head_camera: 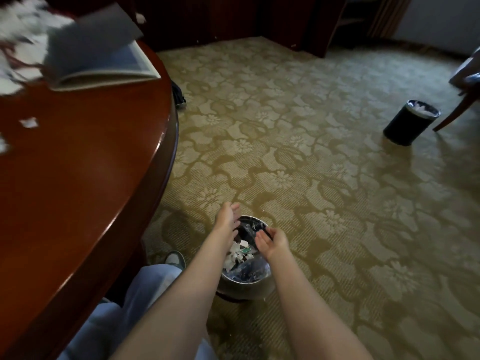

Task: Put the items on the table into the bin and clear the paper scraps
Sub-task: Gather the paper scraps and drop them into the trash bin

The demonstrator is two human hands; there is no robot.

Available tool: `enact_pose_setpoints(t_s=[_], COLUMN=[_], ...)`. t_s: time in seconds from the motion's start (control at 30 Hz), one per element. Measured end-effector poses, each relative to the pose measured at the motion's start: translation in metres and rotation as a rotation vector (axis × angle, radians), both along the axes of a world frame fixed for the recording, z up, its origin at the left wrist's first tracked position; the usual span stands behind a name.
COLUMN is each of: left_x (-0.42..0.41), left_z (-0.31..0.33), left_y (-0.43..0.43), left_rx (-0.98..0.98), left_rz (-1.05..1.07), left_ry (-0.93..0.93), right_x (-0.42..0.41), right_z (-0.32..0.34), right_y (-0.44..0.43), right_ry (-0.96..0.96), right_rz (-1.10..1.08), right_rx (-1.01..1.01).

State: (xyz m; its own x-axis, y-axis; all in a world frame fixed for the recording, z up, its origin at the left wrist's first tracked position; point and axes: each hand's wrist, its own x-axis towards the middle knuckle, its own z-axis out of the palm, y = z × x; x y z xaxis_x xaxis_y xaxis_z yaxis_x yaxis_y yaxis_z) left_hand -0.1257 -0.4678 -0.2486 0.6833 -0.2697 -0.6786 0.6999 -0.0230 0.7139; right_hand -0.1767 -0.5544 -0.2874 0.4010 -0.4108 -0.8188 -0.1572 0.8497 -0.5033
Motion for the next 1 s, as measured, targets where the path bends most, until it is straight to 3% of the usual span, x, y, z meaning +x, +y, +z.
enact_pose_setpoints(t_s=[0.43, 0.67, 0.83, 1.0], left_x=[-0.011, -0.008, -0.005, 0.002], left_z=[0.151, 0.236, 0.267, 0.274], left_y=[0.01, 0.033, 0.079, 0.135], left_rx=[-0.173, -0.256, -0.151, 0.025], left_rz=[-0.097, -0.08, -0.012, 0.114], left_ry=[-0.339, -0.588, -0.7, -0.836], right_x=[0.01, 0.021, 0.025, 0.035], right_z=[0.13, 0.211, 0.249, 0.261], right_y=[0.005, 0.03, 0.062, 0.112], right_ry=[-0.393, -0.647, -0.796, -0.781], right_rz=[0.126, 0.156, 0.257, 0.467], right_rx=[-0.175, -0.162, -0.173, -0.337])
